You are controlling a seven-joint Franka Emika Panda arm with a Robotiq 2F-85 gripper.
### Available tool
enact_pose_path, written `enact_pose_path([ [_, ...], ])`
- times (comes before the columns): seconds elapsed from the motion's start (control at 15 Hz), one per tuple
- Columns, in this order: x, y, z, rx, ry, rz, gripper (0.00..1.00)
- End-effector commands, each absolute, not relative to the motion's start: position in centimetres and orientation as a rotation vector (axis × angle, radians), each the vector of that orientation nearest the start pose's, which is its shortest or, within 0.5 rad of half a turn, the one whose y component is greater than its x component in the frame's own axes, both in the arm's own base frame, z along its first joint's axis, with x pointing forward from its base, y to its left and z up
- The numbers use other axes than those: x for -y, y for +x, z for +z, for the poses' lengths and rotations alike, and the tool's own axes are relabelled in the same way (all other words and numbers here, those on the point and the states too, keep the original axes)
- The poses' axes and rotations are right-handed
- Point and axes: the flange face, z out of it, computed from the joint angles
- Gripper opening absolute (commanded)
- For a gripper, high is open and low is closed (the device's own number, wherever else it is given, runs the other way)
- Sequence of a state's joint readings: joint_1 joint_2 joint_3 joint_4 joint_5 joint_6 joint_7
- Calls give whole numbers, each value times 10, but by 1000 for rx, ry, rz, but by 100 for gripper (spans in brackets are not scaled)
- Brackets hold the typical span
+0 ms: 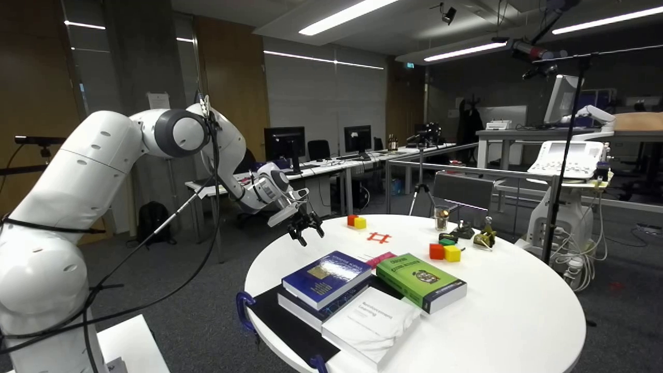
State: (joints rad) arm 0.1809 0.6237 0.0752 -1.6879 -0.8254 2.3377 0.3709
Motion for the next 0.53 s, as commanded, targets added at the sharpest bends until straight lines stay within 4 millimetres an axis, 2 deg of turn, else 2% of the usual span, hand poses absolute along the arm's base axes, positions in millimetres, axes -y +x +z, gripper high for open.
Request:
enact_pose_path([
  [0.0, -146, 647, 272, -638, 2600, 284, 100],
  [0.47, -129, 627, 300, -633, 2680, 255, 100],
])
